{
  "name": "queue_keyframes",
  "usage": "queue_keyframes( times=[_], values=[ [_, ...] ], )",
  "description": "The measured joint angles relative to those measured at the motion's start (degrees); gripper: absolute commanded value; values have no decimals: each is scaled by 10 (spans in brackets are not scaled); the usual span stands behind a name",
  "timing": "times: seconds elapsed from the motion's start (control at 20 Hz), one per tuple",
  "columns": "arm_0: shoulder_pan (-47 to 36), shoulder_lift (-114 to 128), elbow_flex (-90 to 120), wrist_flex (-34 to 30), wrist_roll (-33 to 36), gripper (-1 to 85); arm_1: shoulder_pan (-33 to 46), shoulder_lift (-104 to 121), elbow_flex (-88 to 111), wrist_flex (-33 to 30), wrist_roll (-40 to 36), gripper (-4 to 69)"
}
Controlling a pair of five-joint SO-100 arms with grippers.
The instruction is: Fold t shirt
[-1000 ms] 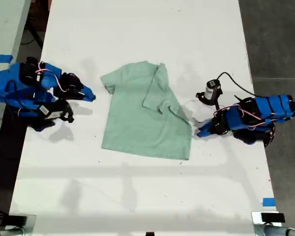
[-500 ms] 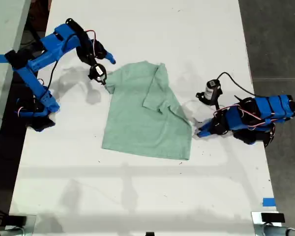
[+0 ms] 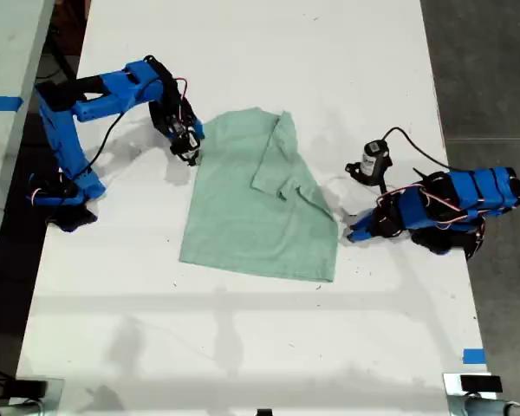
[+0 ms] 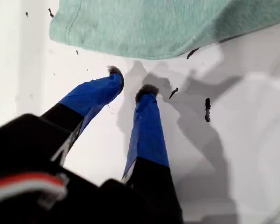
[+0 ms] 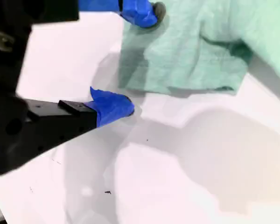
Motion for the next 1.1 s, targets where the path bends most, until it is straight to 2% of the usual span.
queue_keyframes(
  times=[0.05, 0.4, 0.7, 0.9, 1.1],
  values=[
    [-1, -12, -1, -3, 0, -1, 0, 0, 0, 0, 0, 91],
    [-11, -13, 6, 19, -22, -1, 0, 0, 0, 0, 0, 91],
    [15, 140, -45, 59, -21, -1, 0, 0, 0, 0, 0, 91],
    [95, 177, -163, 34, -12, -1, 0, 0, 0, 0, 0, 91],
    [198, 122, -234, -35, 7, 2, 0, 0, 0, 0, 0, 91]
  ],
)
